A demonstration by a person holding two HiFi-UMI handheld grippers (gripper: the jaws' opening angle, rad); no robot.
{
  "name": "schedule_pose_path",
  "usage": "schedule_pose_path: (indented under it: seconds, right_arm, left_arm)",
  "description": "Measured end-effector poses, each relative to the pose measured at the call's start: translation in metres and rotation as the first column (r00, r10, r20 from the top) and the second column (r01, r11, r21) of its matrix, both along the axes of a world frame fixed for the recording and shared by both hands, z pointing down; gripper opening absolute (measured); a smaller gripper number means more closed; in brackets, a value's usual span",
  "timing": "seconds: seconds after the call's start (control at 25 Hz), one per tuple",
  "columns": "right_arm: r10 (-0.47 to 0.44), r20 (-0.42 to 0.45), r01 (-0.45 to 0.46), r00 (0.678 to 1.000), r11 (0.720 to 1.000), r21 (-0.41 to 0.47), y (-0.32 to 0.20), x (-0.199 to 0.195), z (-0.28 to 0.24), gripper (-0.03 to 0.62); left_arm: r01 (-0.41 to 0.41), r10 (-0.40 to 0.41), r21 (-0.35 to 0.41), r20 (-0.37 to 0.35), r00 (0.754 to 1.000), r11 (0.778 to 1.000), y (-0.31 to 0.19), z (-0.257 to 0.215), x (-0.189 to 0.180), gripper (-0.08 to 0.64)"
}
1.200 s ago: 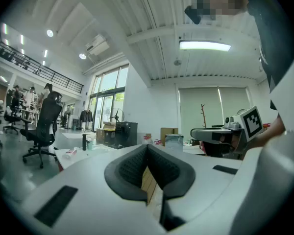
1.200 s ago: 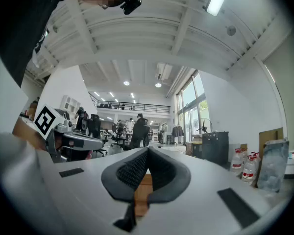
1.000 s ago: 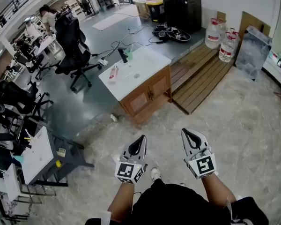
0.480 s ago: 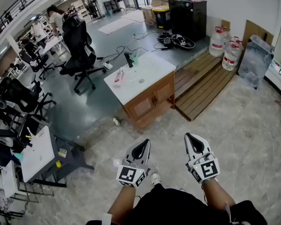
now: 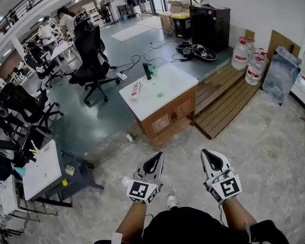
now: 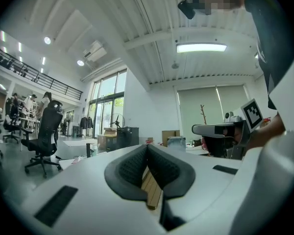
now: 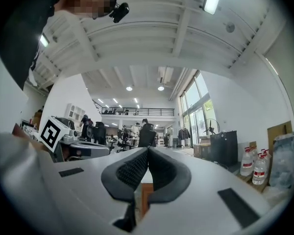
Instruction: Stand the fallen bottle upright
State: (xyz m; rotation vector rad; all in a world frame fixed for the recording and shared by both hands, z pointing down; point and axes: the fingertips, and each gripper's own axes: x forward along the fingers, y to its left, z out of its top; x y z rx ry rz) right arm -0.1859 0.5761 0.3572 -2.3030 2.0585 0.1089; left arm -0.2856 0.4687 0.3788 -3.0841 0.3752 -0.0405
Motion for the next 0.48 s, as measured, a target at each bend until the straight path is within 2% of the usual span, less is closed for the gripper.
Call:
schedule_pose_path:
  seconds: [0.2, 0.36, 0.48]
  right_arm:
    - [0.017, -0.002, -0.017, 1.000, 0.998, -0.059, -0.040, -0.007, -0.006, 0.015]
    - [0.033, -0.022, -0.034, 0.999, 0.999, -0.028, -0.067, -0.011, 0.000, 0.015]
    - [0.048, -0.019, -0.049, 0.999, 0.998, -0.026, -0.087, -0.020, -0.002, 0.015]
  left_arm:
    - [-0.001, 0.001, 0.007, 0.001, 1.000, 1.000, -0.039, -0.002, -0.008, 0.015]
    - [-0.008, 0.008, 0.002, -0.004, 1.000, 1.000, -0.067, -0.004, -0.018, 0.015]
    - [0.018, -0.018, -0.009, -0.031, 0.999, 1.000, -0.085, -0.006, -0.026, 0.015]
